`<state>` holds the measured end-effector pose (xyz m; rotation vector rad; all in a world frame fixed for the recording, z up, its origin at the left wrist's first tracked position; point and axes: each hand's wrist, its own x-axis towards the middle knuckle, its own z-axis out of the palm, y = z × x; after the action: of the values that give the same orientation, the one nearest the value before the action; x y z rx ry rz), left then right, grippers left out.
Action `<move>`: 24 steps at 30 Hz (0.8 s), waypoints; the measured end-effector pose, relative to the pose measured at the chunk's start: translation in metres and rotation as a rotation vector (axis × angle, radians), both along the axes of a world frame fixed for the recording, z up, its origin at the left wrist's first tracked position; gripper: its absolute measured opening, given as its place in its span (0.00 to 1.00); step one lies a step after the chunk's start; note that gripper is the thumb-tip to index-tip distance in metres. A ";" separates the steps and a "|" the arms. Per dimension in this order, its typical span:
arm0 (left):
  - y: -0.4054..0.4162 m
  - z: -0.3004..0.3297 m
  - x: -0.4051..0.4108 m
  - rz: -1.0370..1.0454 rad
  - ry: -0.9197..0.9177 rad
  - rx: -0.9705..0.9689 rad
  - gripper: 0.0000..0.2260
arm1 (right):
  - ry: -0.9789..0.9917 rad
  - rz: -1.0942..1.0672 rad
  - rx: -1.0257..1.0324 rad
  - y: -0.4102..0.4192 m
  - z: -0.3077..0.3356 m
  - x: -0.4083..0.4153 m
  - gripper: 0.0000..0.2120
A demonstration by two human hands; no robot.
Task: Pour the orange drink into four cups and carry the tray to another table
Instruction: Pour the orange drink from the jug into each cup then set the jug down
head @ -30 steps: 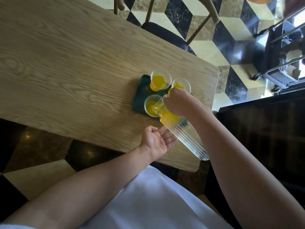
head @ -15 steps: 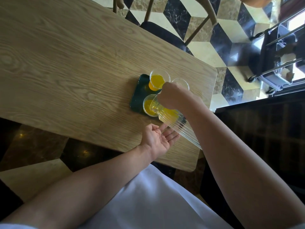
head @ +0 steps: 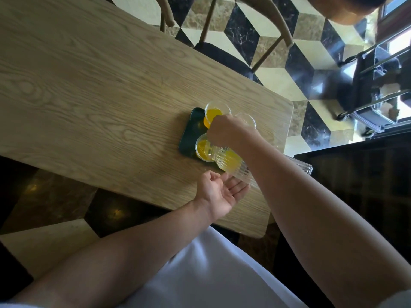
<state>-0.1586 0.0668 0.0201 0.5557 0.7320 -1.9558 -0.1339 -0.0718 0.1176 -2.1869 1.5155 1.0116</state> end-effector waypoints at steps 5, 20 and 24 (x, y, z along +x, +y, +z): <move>-0.001 0.002 0.002 -0.008 -0.009 0.013 0.23 | -0.051 -0.018 -0.057 -0.002 0.003 -0.005 0.02; 0.011 0.006 0.001 0.006 -0.106 0.016 0.14 | -0.161 -0.113 -0.049 0.025 0.003 -0.006 0.03; 0.007 0.018 0.006 0.037 -0.115 -0.010 0.15 | -0.210 -0.129 -0.099 0.034 0.018 -0.009 0.03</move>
<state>-0.1526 0.0738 0.0383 0.6389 0.6553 -1.8760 -0.1434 -0.0379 0.1360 -2.1510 1.6135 0.6577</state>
